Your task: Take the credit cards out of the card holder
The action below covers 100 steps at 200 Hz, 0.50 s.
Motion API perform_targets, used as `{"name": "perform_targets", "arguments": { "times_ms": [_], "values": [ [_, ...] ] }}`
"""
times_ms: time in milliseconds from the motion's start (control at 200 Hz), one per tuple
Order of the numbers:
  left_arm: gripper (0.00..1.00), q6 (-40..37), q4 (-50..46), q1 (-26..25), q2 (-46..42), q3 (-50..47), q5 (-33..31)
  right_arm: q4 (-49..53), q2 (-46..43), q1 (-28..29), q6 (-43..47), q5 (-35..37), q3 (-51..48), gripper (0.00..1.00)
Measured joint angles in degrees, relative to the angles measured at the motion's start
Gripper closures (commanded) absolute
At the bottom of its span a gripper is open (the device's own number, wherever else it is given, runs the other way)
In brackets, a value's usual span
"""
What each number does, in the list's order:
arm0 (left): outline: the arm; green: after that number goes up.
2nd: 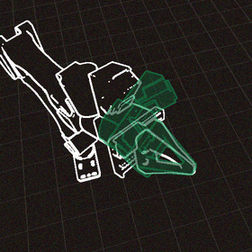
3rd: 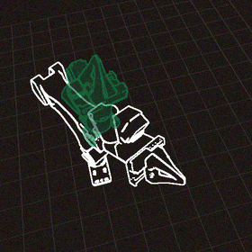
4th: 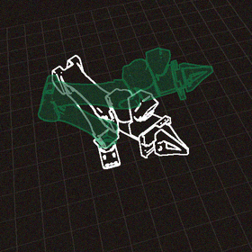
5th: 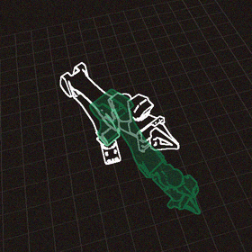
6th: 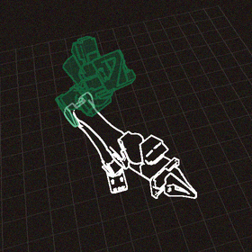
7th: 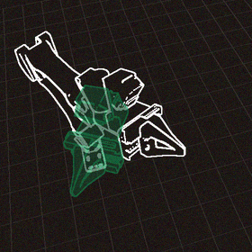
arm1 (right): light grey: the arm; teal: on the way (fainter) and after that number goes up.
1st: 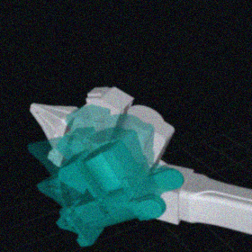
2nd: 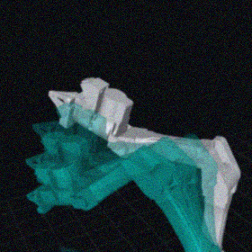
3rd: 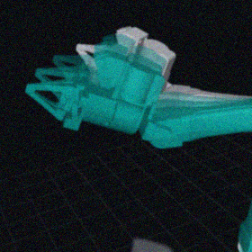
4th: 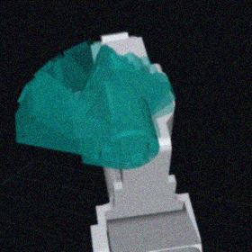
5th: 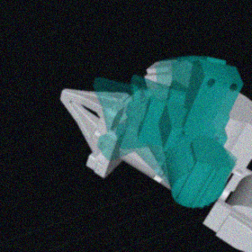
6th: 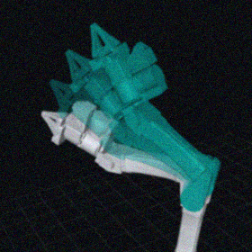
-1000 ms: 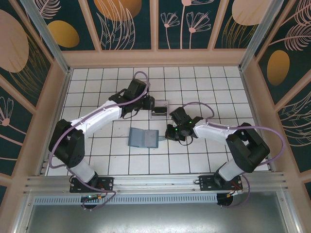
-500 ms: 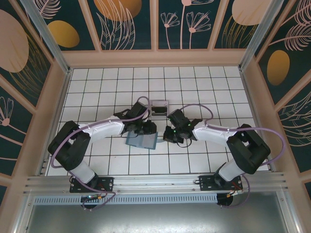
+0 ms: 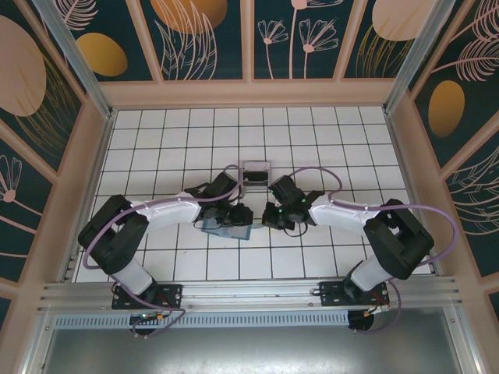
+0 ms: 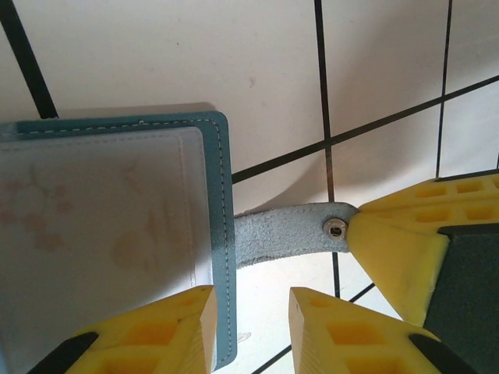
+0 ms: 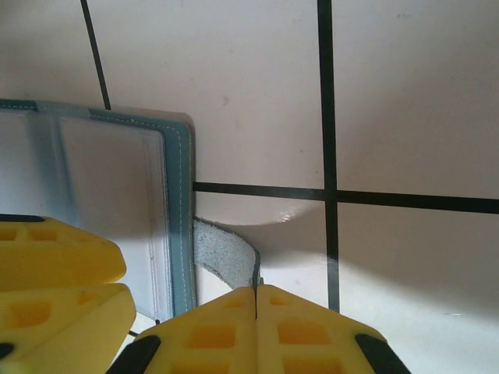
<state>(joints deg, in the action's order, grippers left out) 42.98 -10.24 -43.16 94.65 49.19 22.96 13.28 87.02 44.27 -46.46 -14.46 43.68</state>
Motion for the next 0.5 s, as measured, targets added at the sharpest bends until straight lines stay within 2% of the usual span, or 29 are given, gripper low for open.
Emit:
{"name": "perform_targets", "arguments": {
  "times_ms": [310,500],
  "values": [
    [0.68,-0.3,-0.4,0.0,2.5,0.4,0.1,0.2,0.0,0.0,0.0,0.6,0.0,0.93],
    [0.68,-1.4,-2.4,0.0,2.6,1.6,-1.9,0.2,0.0,0.0,0.0,0.9,0.0,0.93]
  ]
}}
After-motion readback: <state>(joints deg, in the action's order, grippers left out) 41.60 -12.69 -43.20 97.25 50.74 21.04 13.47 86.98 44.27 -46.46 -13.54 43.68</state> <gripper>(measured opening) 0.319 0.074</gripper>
